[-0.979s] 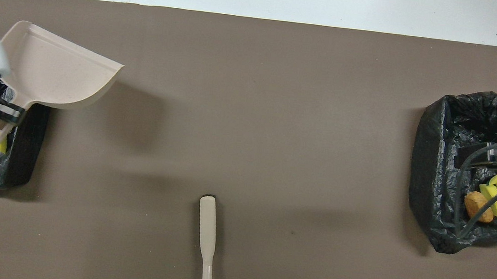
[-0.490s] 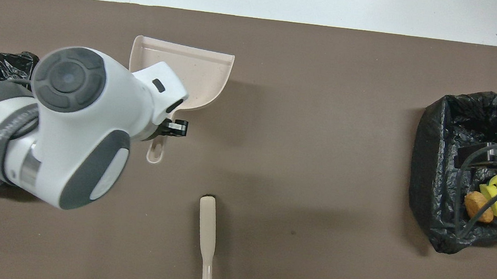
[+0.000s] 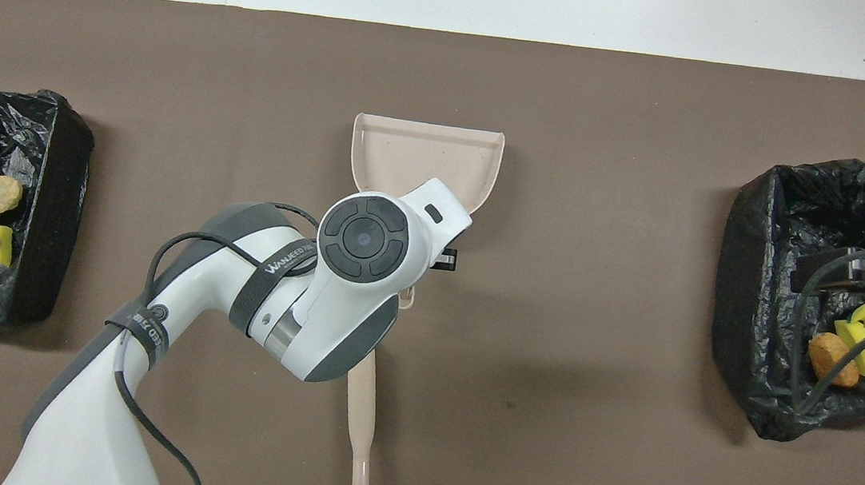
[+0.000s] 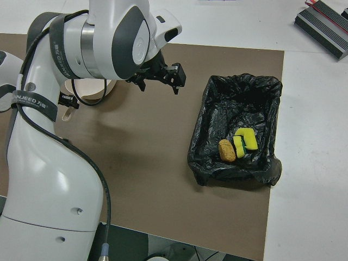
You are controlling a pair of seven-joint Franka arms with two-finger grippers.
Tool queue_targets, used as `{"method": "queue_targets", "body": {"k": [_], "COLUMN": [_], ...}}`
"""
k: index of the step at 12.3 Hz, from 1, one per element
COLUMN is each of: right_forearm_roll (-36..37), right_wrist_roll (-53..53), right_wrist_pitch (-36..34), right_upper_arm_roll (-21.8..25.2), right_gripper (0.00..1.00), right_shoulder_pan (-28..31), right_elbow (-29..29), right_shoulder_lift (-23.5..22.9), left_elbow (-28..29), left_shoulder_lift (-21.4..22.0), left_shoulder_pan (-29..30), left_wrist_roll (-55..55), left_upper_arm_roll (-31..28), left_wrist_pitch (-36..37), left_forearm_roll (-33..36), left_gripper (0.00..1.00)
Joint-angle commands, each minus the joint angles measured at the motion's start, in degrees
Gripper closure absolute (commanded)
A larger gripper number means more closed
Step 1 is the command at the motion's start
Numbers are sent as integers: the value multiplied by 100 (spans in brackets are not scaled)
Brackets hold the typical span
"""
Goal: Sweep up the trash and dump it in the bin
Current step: 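Bring the empty dustpan back to the table center with the left gripper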
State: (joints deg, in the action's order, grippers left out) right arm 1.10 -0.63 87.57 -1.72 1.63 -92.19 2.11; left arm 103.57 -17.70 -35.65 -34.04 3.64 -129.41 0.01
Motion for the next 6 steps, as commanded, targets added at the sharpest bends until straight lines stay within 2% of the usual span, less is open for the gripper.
{"method": "queue_targets", "body": {"k": [1, 4, 5, 6], "right_forearm_roll": [-110, -110, -110, -110], "right_wrist_roll": [54, 54, 54, 54], "right_wrist_pitch": [-64, -64, -64, -64], "right_upper_arm_roll": [-12, -12, -12, -12], "right_gripper": [0, 0, 0, 0], "right_shoulder_pan": [48, 48, 48, 48], "right_elbow": [-1, -1, -1, -1], "right_shoulder_lift": [52, 52, 52, 52], "left_elbow": [75, 119, 180, 224], "left_shoulder_lift": [-101, -146, -129, -103], "left_shoulder_pan": [-231, -250, -258, -250], "left_wrist_roll": [-6, -59, -59, -41], "left_upper_arm_roll": [-100, -100, -100, -100], "left_wrist_pitch": [-198, -304, -296, -287], "left_forearm_roll": [-89, -97, -89, -89], "left_gripper": [100, 98, 56, 1]}}
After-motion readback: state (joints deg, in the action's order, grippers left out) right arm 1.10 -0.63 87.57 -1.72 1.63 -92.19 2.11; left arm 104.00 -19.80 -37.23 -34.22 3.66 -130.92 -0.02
